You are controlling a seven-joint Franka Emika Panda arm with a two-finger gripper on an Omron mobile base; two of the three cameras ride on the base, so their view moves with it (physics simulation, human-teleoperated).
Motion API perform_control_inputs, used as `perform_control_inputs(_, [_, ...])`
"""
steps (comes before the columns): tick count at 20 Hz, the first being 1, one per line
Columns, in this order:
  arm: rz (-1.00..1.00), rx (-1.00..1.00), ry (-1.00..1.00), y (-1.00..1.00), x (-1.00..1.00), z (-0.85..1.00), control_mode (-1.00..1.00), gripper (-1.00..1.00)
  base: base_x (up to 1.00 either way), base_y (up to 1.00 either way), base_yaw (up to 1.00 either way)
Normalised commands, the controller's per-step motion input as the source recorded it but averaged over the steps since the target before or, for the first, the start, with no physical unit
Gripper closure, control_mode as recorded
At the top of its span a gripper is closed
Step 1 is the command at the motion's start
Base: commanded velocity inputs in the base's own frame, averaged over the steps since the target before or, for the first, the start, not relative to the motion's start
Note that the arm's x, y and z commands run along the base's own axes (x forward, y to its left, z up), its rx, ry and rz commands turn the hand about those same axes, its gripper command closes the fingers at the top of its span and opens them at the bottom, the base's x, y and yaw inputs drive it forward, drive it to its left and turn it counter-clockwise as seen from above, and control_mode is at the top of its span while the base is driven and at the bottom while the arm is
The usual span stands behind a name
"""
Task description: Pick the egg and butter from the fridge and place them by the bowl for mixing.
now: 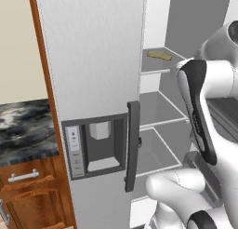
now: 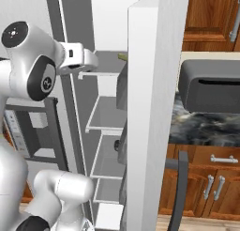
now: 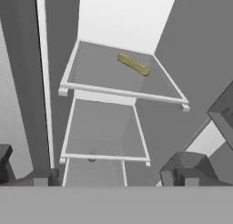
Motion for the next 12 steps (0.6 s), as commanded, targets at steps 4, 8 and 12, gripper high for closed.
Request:
perform_control_inputs(4, [0.12,-0.05,0.0,-0.17,0.45,0.0,-1.0,-1.0,0.0,0.0,0.0])
perform_control_inputs(8, [0.04,-0.02,0.0,-0.1,0.59,0.01,-1.0,-1.0,0.0,0.0,0.0])
perform_control_inputs(12, [0.0,-0.01,0.0,-0.09,0.62,0.03,-1.0,-1.0,0.0,0.0,0.0])
